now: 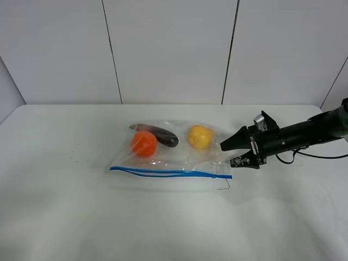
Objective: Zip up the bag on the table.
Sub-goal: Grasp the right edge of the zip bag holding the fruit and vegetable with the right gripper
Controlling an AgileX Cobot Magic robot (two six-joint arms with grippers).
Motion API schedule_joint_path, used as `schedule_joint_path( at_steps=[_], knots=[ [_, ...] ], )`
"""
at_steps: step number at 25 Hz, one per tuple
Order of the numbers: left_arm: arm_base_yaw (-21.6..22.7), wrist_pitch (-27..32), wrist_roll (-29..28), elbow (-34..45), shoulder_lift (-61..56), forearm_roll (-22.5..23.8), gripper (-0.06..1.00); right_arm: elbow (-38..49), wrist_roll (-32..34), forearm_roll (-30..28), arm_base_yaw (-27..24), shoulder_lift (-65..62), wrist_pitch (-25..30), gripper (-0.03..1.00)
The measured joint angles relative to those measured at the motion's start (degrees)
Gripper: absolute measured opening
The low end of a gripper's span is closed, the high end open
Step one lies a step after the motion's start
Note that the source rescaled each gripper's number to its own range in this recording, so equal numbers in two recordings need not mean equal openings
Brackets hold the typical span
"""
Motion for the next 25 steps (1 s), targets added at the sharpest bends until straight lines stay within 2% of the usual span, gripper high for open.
schedule_joint_path(
  at_steps=[9, 25],
  knots=[
    [0.0, 0.0, 0.0, 0.0, 0.0, 0.0, 0.97, 0.0, 1.26, 0.56, 3.31, 0.0, -0.01, 1.0],
    [0.0, 0.0, 0.0, 0.0, 0.0, 0.0, 0.97, 0.0, 2.39, 0.87, 5.3, 0.0, 0.01, 1.0]
  ],
)
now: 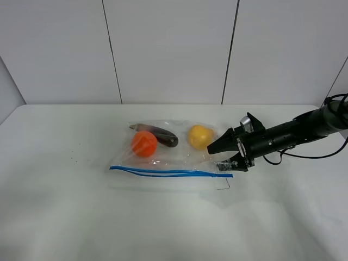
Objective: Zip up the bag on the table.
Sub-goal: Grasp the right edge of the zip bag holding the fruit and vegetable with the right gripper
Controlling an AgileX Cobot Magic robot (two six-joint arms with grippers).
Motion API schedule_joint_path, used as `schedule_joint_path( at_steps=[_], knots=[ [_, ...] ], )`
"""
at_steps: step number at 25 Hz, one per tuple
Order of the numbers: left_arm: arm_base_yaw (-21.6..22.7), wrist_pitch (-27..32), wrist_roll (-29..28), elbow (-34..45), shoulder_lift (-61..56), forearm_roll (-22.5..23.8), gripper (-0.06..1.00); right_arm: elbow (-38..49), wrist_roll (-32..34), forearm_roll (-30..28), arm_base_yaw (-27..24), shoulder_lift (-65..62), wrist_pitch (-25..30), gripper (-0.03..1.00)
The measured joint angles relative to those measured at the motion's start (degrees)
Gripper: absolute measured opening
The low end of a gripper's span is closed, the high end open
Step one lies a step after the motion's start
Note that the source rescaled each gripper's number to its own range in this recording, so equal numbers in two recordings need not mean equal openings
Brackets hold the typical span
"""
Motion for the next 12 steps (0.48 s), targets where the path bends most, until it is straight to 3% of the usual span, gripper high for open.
schedule_joint_path(
  at_steps=[4, 12],
  knots=[
    [0.0, 0.0, 0.0, 0.0, 0.0, 0.0, 0.97, 0.0, 0.0, 0.0, 0.0, 0.0, 0.0, 0.87],
    [0.0, -0.05, 0.0, 0.0, 0.0, 0.0, 0.97, 0.0, 0.09, 0.0, 0.0, 0.0, -0.23, 0.42]
  ],
)
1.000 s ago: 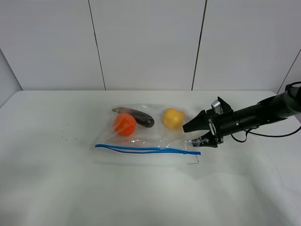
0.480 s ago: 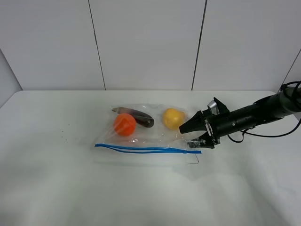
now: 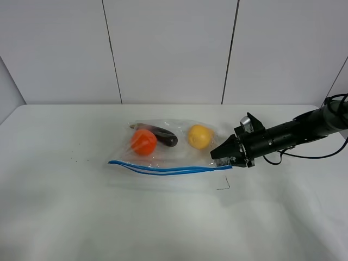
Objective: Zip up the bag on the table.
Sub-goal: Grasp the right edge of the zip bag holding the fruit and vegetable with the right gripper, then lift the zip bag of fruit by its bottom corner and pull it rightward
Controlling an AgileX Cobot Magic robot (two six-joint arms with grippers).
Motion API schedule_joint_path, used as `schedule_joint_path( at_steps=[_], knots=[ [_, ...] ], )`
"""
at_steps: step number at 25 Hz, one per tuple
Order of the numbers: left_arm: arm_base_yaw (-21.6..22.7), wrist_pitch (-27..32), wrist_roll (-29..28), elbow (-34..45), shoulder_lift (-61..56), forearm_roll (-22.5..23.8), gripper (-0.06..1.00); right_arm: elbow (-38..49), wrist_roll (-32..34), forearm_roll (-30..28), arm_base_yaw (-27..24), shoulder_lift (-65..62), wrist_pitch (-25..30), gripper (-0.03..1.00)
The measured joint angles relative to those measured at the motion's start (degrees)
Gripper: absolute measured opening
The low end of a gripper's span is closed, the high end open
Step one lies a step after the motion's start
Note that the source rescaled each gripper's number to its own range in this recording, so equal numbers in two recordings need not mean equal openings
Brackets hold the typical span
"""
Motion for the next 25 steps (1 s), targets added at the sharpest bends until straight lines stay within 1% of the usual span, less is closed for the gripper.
schedule_joint_path(
  at_steps=[2, 3, 9, 11, 14, 18, 25],
  knots=[
    [0.0, 0.0, 0.0, 0.0, 0.0, 0.0, 0.97, 0.0, 0.0, 0.0, 0.0, 0.0, -0.06, 0.34],
    [0.0, 0.0, 0.0, 0.0, 0.0, 0.0, 0.97, 0.0, 0.0, 0.0, 0.0, 0.0, -0.12, 0.32],
    [0.0, 0.0, 0.0, 0.0, 0.0, 0.0, 0.97, 0.0, 0.0, 0.0, 0.0, 0.0, -0.18, 0.29],
    [0.0, 0.0, 0.0, 0.0, 0.0, 0.0, 0.97, 0.0, 0.0, 0.0, 0.0, 0.0, -0.19, 0.27],
    [0.0, 0.0, 0.0, 0.0, 0.0, 0.0, 0.97, 0.0, 0.0, 0.0, 0.0, 0.0, -0.19, 0.18],
    [0.0, 0.0, 0.0, 0.0, 0.0, 0.0, 0.97, 0.0, 0.0, 0.0, 0.0, 0.0, -0.29, 0.01],
    [0.0, 0.0, 0.0, 0.0, 0.0, 0.0, 0.97, 0.0, 0.0, 0.0, 0.0, 0.0, -2.17, 0.0]
  ],
)
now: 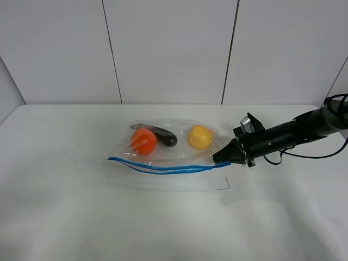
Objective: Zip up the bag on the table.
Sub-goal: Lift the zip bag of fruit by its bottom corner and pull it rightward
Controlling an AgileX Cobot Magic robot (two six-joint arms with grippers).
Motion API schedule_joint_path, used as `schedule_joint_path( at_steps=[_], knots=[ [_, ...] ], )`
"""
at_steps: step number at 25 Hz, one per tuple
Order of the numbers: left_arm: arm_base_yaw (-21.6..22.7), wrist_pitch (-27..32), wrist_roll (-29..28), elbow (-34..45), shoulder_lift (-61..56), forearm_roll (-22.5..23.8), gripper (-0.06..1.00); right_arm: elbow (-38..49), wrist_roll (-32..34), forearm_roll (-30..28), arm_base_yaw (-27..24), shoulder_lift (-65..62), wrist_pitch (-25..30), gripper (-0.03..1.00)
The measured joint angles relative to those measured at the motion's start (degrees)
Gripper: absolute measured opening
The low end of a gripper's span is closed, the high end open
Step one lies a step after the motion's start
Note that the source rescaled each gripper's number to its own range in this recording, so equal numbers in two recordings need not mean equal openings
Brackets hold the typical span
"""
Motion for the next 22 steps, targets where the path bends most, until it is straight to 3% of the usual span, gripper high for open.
schedule_joint_path(
  at_steps=[10, 22],
  knots=[
    [0.0, 0.0, 0.0, 0.0, 0.0, 0.0, 0.97, 0.0, 0.0, -0.31, 0.0, 0.0, -0.81, 0.0],
    [0.0, 0.0, 0.0, 0.0, 0.0, 0.0, 0.97, 0.0, 1.32, -1.55, 0.0, -1.72, 1.99, 0.0]
  ],
)
